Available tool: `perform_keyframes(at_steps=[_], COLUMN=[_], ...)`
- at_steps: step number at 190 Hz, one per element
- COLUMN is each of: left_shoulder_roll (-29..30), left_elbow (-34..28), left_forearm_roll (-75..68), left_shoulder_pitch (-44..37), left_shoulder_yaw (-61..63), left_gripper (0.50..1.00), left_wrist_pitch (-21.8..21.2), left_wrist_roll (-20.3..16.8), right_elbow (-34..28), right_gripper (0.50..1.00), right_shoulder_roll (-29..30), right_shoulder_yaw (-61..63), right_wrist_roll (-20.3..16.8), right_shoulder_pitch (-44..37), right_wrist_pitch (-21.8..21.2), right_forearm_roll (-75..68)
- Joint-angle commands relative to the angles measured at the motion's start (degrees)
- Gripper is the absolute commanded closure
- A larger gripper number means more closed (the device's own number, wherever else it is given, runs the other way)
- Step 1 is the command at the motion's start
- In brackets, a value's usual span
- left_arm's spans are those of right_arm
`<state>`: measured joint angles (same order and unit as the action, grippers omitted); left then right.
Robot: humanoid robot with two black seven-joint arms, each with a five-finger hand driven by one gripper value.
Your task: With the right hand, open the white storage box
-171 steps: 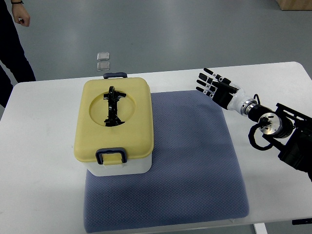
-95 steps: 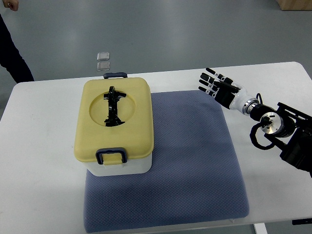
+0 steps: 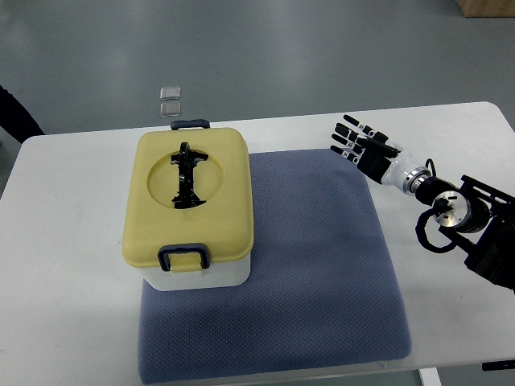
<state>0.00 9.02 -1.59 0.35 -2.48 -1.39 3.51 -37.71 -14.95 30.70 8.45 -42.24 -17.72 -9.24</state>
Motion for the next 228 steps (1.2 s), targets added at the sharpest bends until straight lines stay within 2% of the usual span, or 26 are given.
perform_keyframes(at_steps=[1,38,111,145,171,192,228], left_shoulder_roll=[0.00,0.00,0.00,0.00,0.00,0.00,0.00], left_elbow=[-0.06,0.03,0.03,0.03,0.03,0.03,0.03], left_forearm_roll=[0.01,0.01,0.01,0.01,0.01,0.01,0.01], left_shoulder_pitch=[0.00,0.00,0.00,0.00,0.00,0.00,0.00], left_shoulder_yaw=[0.02,-0.06,-0.06,-0.06,-0.06,-0.06,-0.06], left_gripper=[0.500,0.500,0.500,0.500,0.500,0.500,0.500], left_wrist_pitch=[-0.01,-0.01,-0.01,-0.01,-0.01,-0.01,-0.01], left_wrist_roll=[0.00,0.00,0.00,0.00,0.00,0.00,0.00], right_elbow=[0.00,0.00,-0.09,-0.53,-1.05,-1.58,-5.89], right_gripper=[0.566,0.566,0.568,0.568,0.568,0.568,0.568], right_shoulder_roll=[-0.25,0.10,0.27,0.10,-0.69,-3.77,-7.20], right_shoulder_yaw=[-0.64,-0.03,-1.26,-1.17,-1.70,-5.30,-10.58], right_wrist_roll=[0.78,4.30,3.94,4.12,4.30,4.82,10.80], right_shoulder_pitch=[-0.21,-0.56,-1.97,-5.13,-8.56,-12.69,-21.21], right_wrist_pitch=[0.14,1.02,3.04,6.38,6.30,5.86,5.68], right_forearm_roll=[1.33,6.61,8.45,26.02,36.67,46.69,63.03])
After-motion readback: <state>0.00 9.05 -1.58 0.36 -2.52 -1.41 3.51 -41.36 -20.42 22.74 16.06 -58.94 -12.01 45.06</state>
